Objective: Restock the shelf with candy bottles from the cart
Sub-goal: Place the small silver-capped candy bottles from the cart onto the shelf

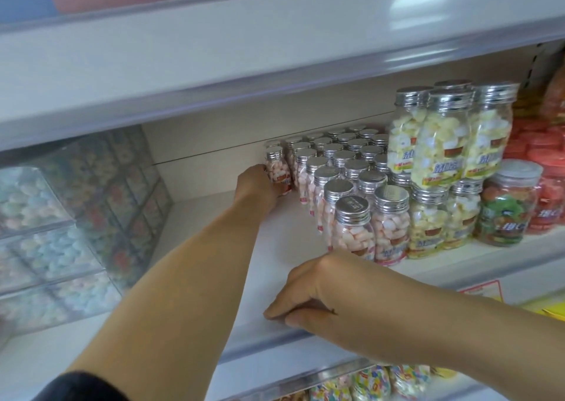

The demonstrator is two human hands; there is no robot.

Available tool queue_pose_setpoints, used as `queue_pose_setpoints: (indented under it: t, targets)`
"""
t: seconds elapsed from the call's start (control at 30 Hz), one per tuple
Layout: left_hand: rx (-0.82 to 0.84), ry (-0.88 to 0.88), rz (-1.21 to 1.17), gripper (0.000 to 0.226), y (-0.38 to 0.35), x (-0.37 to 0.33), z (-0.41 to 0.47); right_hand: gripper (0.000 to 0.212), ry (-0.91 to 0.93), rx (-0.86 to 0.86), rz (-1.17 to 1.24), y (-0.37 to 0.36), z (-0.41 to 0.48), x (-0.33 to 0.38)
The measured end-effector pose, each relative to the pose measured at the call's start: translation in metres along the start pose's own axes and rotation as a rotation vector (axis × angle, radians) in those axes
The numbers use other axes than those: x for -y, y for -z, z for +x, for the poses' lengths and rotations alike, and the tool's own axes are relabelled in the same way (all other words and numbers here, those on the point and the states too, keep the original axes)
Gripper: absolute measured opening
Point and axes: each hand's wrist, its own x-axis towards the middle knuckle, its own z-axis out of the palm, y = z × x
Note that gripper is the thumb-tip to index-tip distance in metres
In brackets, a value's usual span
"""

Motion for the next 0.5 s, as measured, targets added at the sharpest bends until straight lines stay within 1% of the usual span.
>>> queue_pose_setpoints:
  t: [0.27, 0.37, 0.5]
  targets:
    - [-0.014, -0.072, 0.059, 0.022, -0.0006, 0.0040, -0.0047, 0.025, -0.039, -0.002, 0.010, -0.0011, 0.0005, 0.0006]
    - [0.003, -0.084, 0.073, 0.020, 0.0011, 0.0033, -0.0046, 0.025, -0.047, -0.002, 0.016, -0.0005, 0.0000, 0.0007]
    - [0.018, -0.085, 0.108, 0.025, 0.0023, 0.0024, -0.0049, 0.025, -0.043, -0.011, 0.005, -0.0018, 0.0002, 0.0014]
